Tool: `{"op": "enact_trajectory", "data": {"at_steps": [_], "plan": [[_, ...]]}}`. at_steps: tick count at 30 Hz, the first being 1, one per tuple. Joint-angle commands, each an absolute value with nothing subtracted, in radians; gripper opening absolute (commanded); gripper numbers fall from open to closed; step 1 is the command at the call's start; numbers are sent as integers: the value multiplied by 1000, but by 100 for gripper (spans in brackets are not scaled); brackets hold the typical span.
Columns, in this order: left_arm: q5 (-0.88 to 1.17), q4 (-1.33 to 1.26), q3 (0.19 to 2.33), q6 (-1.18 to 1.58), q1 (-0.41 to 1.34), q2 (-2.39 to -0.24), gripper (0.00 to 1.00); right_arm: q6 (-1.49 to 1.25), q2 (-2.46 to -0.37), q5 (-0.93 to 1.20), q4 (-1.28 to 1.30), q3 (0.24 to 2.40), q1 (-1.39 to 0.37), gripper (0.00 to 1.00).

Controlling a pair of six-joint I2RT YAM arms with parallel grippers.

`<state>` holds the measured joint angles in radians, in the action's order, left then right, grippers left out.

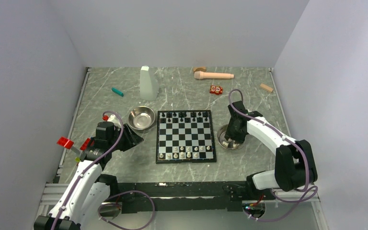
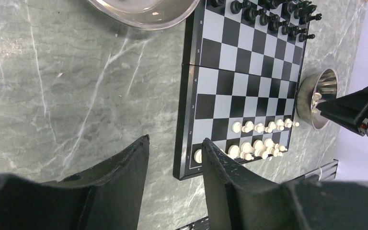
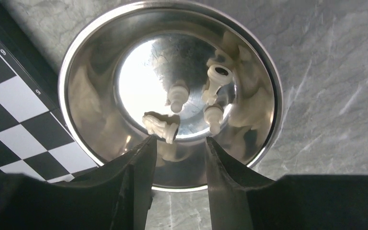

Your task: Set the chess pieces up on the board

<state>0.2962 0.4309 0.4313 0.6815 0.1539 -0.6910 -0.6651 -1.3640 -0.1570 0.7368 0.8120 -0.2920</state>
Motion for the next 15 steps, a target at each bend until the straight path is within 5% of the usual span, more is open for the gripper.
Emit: {"op": "enact_trajectory", "data": {"at_steps": [1,15], "plan": [[316,407,457,665,149,-683,49,-642,-1382,-164,660,819,-277,44],[310,409,453,664,149,-680,49,-626,-1467,-191,614,844,-272,33]]}}
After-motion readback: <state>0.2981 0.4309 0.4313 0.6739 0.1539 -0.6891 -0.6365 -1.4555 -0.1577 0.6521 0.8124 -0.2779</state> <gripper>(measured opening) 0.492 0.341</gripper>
